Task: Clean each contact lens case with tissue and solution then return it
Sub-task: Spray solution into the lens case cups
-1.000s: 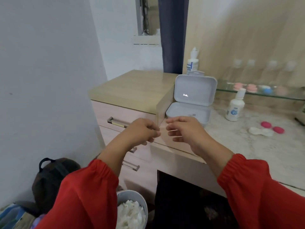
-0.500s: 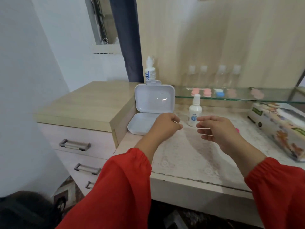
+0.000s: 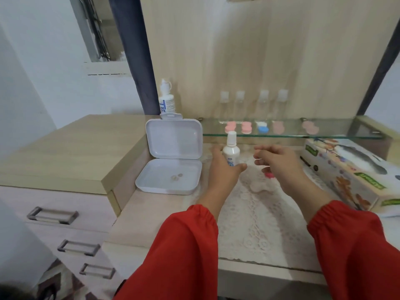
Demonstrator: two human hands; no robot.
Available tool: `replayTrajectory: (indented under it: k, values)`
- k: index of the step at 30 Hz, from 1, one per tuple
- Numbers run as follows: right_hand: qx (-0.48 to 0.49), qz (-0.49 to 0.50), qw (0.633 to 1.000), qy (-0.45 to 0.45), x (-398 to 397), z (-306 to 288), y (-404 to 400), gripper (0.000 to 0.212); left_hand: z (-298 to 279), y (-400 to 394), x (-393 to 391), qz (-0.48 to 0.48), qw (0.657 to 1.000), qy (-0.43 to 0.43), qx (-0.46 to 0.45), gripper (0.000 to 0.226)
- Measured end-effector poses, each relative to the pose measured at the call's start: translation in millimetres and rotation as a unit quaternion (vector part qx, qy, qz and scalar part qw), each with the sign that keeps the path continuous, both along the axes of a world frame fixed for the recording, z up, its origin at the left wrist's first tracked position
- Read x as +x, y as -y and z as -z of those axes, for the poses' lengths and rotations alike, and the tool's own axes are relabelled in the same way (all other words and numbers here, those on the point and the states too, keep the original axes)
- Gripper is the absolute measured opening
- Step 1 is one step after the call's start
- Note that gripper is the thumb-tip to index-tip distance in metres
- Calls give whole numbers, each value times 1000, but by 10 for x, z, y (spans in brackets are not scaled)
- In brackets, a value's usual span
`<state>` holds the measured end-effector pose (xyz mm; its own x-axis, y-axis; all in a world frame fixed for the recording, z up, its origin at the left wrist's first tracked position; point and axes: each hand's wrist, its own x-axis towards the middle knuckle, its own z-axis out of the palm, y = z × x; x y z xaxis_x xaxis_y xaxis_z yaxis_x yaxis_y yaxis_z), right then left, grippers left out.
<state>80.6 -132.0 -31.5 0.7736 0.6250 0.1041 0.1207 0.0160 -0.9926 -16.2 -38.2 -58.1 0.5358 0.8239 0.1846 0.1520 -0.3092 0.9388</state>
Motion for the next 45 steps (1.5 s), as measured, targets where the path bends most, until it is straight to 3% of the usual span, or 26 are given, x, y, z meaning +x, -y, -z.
replayTrajectory:
  k: [4, 6, 11, 14, 17, 21, 24, 27, 30, 33, 38, 41, 45]
  values:
    - [12, 22, 996, 83, 53, 52, -55, 17, 115, -41, 42, -27, 999, 45, -6, 43]
    - [22, 27, 994, 102, 88, 86, -64, 25, 120, -70, 37, -15, 994, 109, -13, 40]
    - [66, 7, 995, 74, 136, 87, -38, 28, 33, -129, 28, 120, 932, 250, -234, 46]
    - [96, -4, 994, 61, 158, 46, -12, 33, 24, -169, 13, 165, 916, 238, -278, 40]
    - [98, -51, 992, 64, 237, 53, 25, 11, 18, -173, 32, 140, 907, 242, -316, 26]
    - [91, -168, 979, 63, 315, 48, 87, 34, 43, -279, 45, 73, 878, 271, -387, 31]
    - [55, -120, 991, 14, 276, 36, 76, 30, 47, -269, 23, 67, 896, 247, -362, 22]
    - [66, -88, 992, 56, 300, 52, 94, 9, 48, -236, 26, 64, 904, 231, -355, 20]
    - [92, -94, 990, 42, 329, 36, 127, 20, 38, -235, 22, 57, 901, 234, -361, 18]
    - [43, -65, 995, 54, 297, 64, 103, 4, 27, -212, 20, 58, 909, 213, -353, 17]
    - [95, -18, 991, 91, 323, 87, 103, 31, 13, -243, -6, 54, 876, 248, -410, 24]
    - [11, 1, 977, 211, 366, 174, 79, 31, 4, -261, -29, 51, 838, 299, -455, 28]
    - [-161, -78, 925, 335, 330, 327, -74, 35, -31, -252, -81, 83, 786, 359, -497, 14]
